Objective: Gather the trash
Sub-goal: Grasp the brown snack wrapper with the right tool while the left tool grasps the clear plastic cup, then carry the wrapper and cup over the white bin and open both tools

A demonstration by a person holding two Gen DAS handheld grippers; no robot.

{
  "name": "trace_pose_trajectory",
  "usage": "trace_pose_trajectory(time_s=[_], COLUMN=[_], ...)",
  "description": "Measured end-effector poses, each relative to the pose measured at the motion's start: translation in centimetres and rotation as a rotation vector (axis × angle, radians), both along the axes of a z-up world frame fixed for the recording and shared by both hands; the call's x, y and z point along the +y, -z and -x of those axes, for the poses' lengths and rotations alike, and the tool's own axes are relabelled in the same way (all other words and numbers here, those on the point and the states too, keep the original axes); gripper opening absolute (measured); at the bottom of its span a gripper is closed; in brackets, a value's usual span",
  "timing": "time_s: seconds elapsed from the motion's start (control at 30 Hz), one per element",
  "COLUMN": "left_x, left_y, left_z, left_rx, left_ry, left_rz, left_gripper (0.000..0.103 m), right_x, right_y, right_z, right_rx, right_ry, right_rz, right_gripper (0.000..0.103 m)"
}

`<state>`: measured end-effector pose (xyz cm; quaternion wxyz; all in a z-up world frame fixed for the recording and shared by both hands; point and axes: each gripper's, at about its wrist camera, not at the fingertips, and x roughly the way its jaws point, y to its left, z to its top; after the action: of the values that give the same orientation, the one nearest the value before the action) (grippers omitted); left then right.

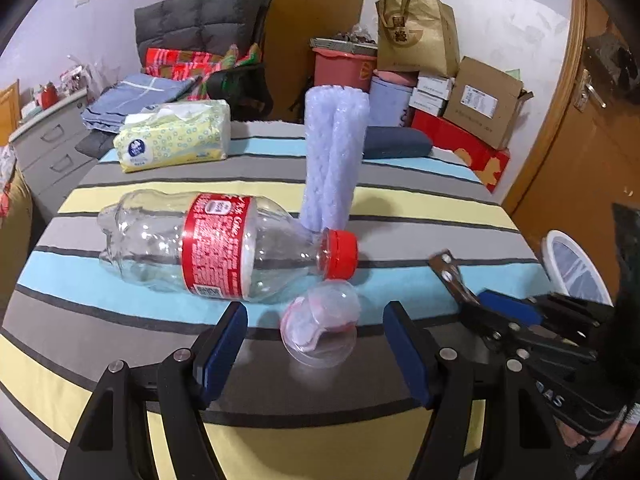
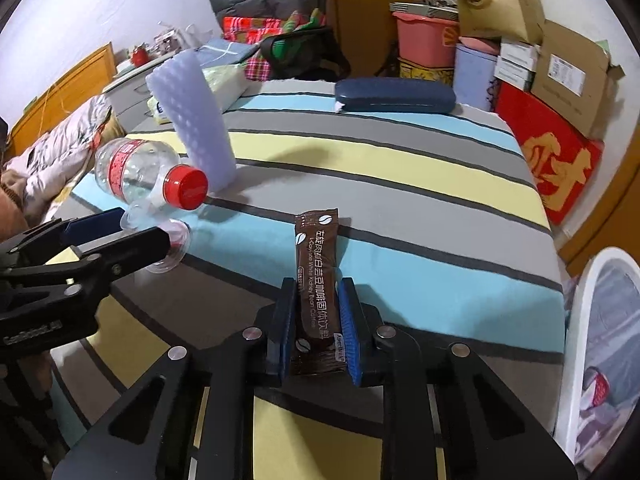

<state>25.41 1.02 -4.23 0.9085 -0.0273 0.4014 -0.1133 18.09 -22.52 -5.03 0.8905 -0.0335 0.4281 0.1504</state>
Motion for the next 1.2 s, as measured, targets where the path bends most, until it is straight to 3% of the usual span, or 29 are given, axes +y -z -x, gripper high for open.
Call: trace_pose_trajectory(time_s=[0.13,0.37,0.57,1.2], left_x=[-0.3,-0.3,-0.2,-1.5], left_y=[0.2,0.9,1.0,-0.6], left_z=[-0.4,-0.9,-0.9,1.6], left_rx=[0.001,0.033,0.033,-0.001], left_ry=[-0.006,-0.005,-0.012,0.016], left_rz=[-0.012,0.004,0.010,0.023], left_gripper=[0.070,0.047,0.033,0.030], right_x=[-0.5,-0.8,-1.1,-2.4], right_y=[0.1,0.1,0.1,-0.7], right_z=[0.0,0.0,-0.1,1.4], right_rx=[0.002,0.001,0.002,-0.045], right_ry=[0.021,0.028,0.032,0.072], right_rz=[-0.015,-0.026,-0.039,-0.062], right_gripper=[0.022,0.022,0.022,0.022])
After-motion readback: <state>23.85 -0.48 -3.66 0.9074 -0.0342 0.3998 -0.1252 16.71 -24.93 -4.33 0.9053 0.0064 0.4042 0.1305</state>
